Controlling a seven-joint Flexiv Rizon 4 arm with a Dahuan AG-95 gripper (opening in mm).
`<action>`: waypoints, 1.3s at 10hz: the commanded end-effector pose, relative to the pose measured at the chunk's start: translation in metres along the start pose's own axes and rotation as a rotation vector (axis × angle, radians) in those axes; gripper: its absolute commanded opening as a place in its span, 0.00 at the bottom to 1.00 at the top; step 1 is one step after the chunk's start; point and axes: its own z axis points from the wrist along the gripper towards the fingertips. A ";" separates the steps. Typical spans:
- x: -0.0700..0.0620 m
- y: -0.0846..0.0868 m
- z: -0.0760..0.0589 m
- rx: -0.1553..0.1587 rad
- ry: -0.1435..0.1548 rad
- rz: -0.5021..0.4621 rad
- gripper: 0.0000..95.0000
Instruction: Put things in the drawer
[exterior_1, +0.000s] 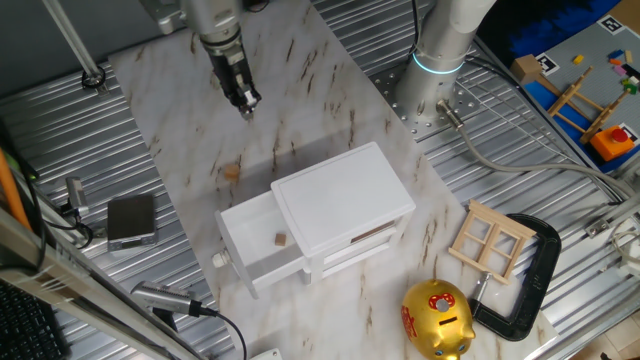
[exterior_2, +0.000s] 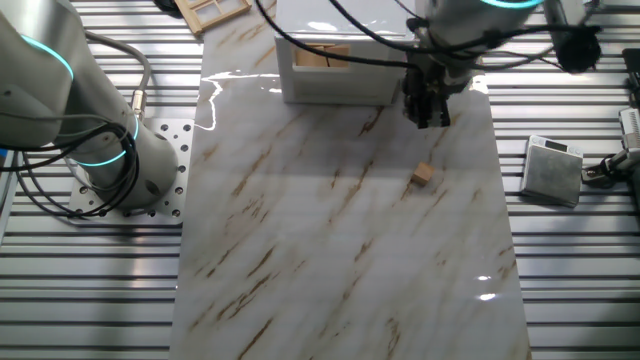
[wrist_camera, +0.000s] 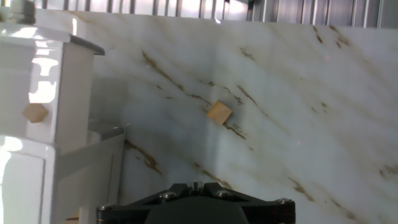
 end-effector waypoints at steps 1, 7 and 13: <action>-0.008 -0.008 0.017 0.001 0.000 0.003 0.00; -0.035 -0.033 0.071 0.006 0.007 -0.021 0.00; -0.060 -0.040 0.093 0.011 0.020 0.008 0.00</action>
